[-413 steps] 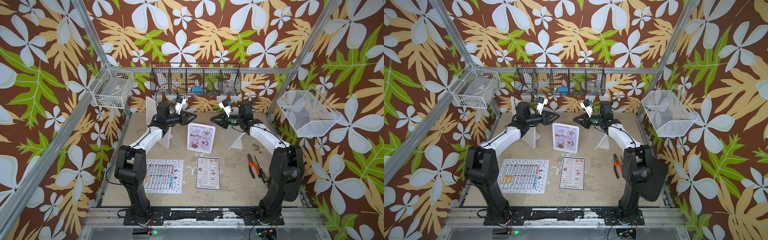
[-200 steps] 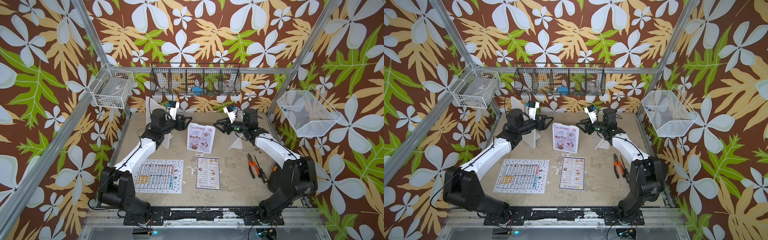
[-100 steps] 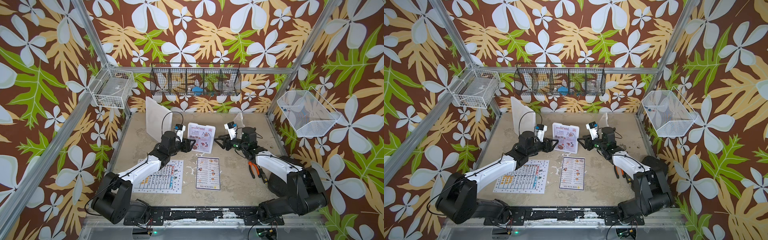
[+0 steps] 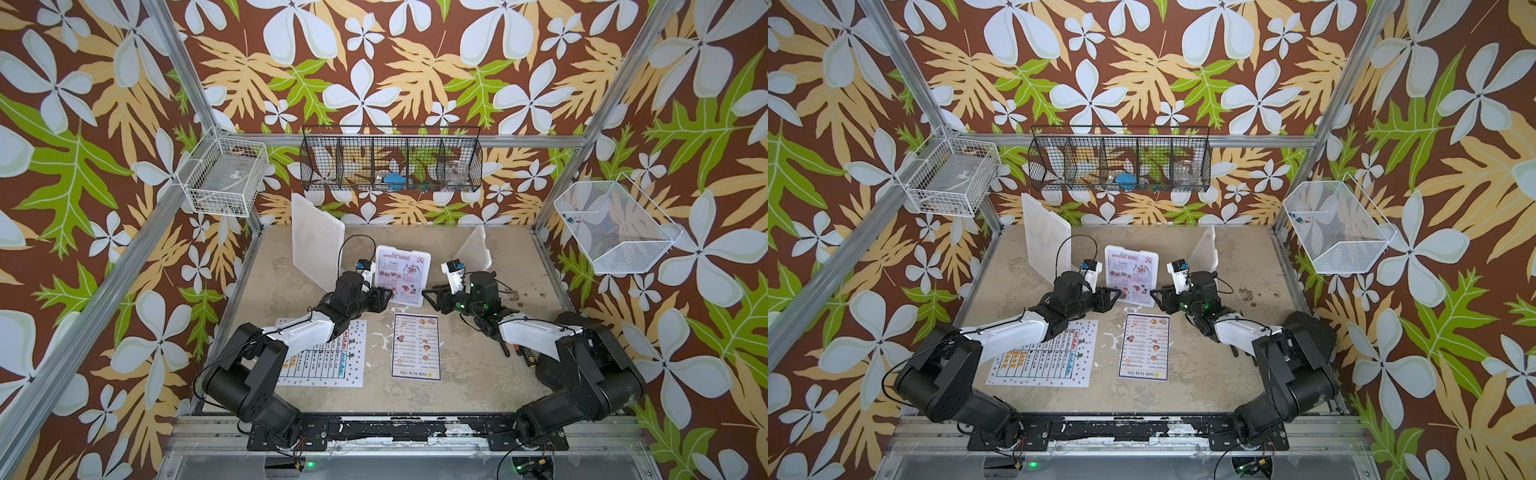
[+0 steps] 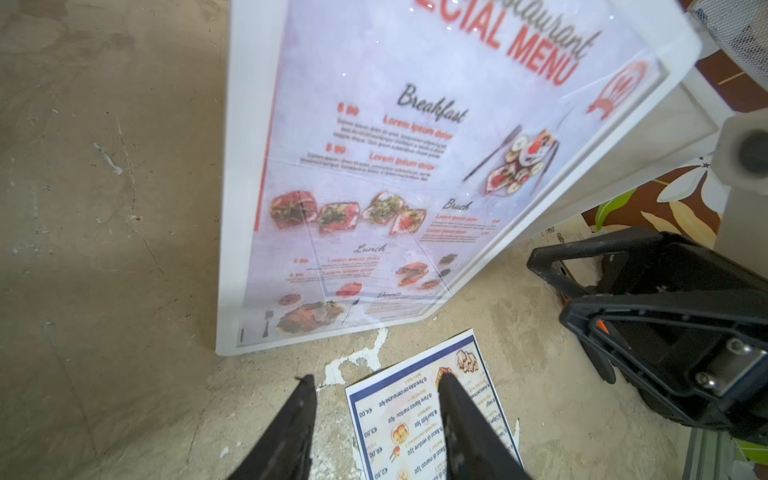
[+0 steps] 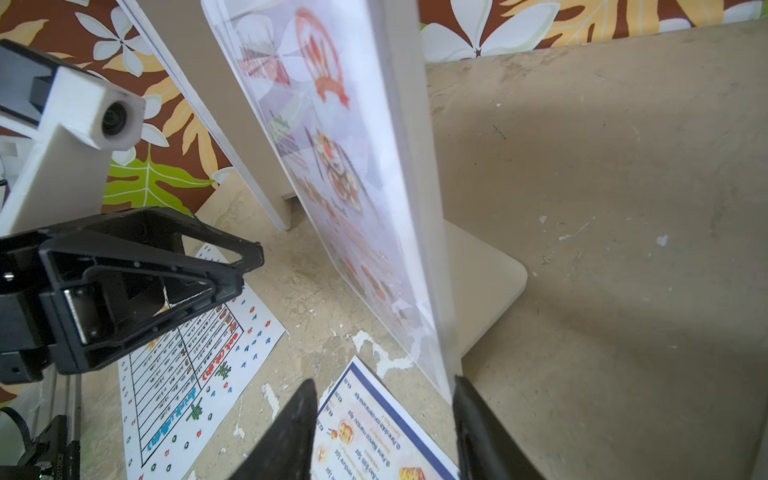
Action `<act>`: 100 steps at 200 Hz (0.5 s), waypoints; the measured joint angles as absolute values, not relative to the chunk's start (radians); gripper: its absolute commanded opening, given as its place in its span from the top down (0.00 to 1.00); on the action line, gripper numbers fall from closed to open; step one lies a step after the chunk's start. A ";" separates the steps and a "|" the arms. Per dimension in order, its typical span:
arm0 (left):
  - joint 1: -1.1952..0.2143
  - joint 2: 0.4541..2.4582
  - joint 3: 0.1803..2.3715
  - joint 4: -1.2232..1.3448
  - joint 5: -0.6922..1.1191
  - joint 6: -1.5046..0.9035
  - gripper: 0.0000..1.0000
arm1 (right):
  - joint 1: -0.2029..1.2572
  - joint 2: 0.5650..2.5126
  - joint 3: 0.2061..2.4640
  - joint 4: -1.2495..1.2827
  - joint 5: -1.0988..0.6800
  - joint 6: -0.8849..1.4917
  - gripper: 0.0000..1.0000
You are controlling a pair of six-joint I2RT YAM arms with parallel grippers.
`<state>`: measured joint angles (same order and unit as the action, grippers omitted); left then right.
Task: Insert the menus into the narrow rack
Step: Move the narrow rack to the center of the board.
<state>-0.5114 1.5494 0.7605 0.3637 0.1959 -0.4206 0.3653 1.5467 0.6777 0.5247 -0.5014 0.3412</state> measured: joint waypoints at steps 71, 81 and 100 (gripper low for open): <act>-0.511 1.649 0.842 0.366 0.136 -0.419 0.51 | 0.302 1.634 0.800 0.598 -0.614 0.307 0.41; -0.511 1.662 0.856 0.366 0.134 -0.419 0.51 | 0.297 1.644 0.829 0.596 -0.643 0.294 0.41; -0.511 1.690 0.886 0.362 0.123 -0.418 0.51 | 0.284 1.657 0.887 0.576 -0.688 0.262 0.41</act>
<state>-0.5110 1.6897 0.8864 0.3622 0.1226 -0.4179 0.2844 1.6566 0.8867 0.5758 -0.6884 0.2615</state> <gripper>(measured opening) 0.486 0.594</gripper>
